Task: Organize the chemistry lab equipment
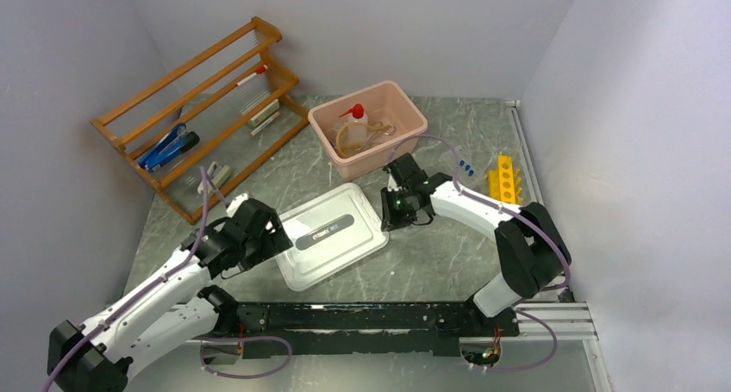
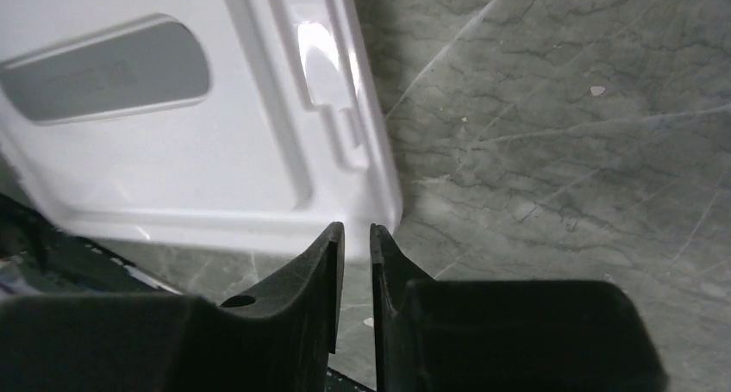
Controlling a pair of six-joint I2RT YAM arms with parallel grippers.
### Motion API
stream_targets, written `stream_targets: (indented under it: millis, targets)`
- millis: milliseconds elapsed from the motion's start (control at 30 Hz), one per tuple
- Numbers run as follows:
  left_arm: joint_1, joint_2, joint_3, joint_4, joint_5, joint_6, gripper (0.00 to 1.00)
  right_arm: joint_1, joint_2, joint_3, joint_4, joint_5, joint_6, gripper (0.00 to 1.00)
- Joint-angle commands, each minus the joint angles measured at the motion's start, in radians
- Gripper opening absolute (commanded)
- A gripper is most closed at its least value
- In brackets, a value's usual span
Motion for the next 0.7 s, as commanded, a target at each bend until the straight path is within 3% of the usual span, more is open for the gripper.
stream_targets:
  millis: [0,167,333,467,500,667]
  targets:
    - [0.009,-0.053,-0.052,-0.027,0.063,-0.118,0.96,-0.059,0.016,-0.008,0.018,-0.178,0.010,0.00]
    - [0.009,-0.116,-0.188,0.128,0.140,-0.186,0.97,-0.081,0.037,0.000,0.021,-0.198,0.011,0.00]
    - [0.009,-0.100,-0.178,0.107,0.060,-0.153,0.96,-0.051,-0.006,0.027,-0.016,0.002,-0.010,0.02]
    - [0.009,-0.032,-0.106,0.098,0.024,-0.068,0.90,0.024,-0.060,0.002,-0.035,0.155,0.104,0.38]
    - [0.009,-0.012,-0.085,0.093,0.013,-0.050,0.89,0.051,-0.074,-0.009,-0.046,0.215,0.165,0.43]
    - [0.009,0.054,0.013,0.090,-0.007,0.049,0.88,0.173,-0.144,-0.091,-0.061,0.402,0.611,0.47]
